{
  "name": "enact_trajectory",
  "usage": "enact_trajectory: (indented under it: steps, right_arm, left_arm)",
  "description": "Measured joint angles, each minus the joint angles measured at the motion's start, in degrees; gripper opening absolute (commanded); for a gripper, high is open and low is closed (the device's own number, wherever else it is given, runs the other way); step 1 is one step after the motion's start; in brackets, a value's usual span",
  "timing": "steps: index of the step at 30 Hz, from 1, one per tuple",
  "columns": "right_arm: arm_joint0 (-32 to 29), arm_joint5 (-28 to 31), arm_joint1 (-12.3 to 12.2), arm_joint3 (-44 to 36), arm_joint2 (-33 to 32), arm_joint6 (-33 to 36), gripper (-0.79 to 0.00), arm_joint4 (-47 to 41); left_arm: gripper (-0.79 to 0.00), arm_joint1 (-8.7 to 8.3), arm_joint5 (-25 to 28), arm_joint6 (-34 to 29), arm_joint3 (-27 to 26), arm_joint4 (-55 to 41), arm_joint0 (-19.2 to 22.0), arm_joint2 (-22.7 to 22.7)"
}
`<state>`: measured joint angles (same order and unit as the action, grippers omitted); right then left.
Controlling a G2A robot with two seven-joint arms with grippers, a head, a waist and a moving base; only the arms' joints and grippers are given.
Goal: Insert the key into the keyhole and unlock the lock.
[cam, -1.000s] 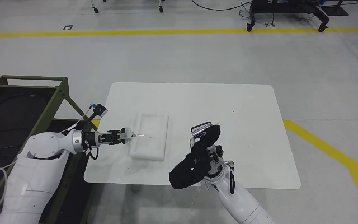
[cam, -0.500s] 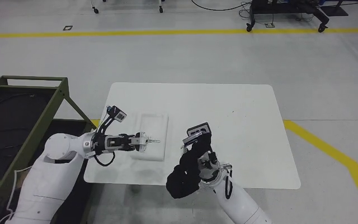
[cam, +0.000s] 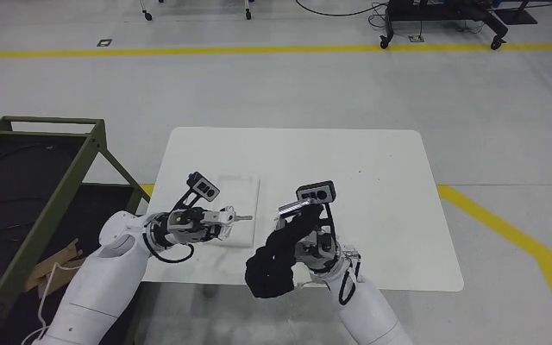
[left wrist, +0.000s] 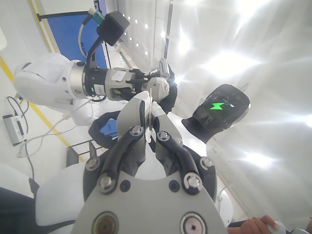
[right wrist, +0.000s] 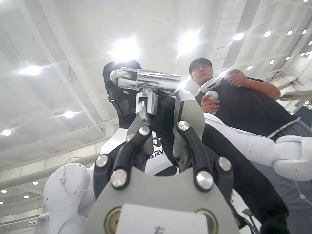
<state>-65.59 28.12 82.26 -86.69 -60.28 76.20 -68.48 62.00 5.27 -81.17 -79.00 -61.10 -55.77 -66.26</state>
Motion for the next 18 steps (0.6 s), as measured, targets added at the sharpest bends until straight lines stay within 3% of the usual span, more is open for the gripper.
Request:
enact_trajectory:
  steps: [7, 9, 14, 18]
  right_arm:
    - [0.0, 0.0, 0.0, 0.0, 0.2, 0.0, -0.785, -0.7]
    - [0.0, -0.1, 0.0, 0.0, 0.2, -0.1, -0.785, -0.7]
    - [-1.3, 0.3, 0.2, 0.2, 0.4, -3.4, -0.785, 0.2]
    - [-0.8, 3.7, 0.3, 1.5, -0.4, -3.6, -0.785, 3.5]
  left_arm:
    - [-0.785, 0.04, -0.2, 0.3, -0.1, -0.2, -0.2, 0.1]
    - [-0.785, 0.37, -4.0, 1.9, -1.0, -4.0, -1.1, 0.9]
    - [-0.785, 0.86, -23.6, 4.2, -1.9, -19.4, -1.2, 1.3]
    - [-0.785, 0.97, -25.8, 5.3, -2.5, -19.1, -1.7, 1.3]
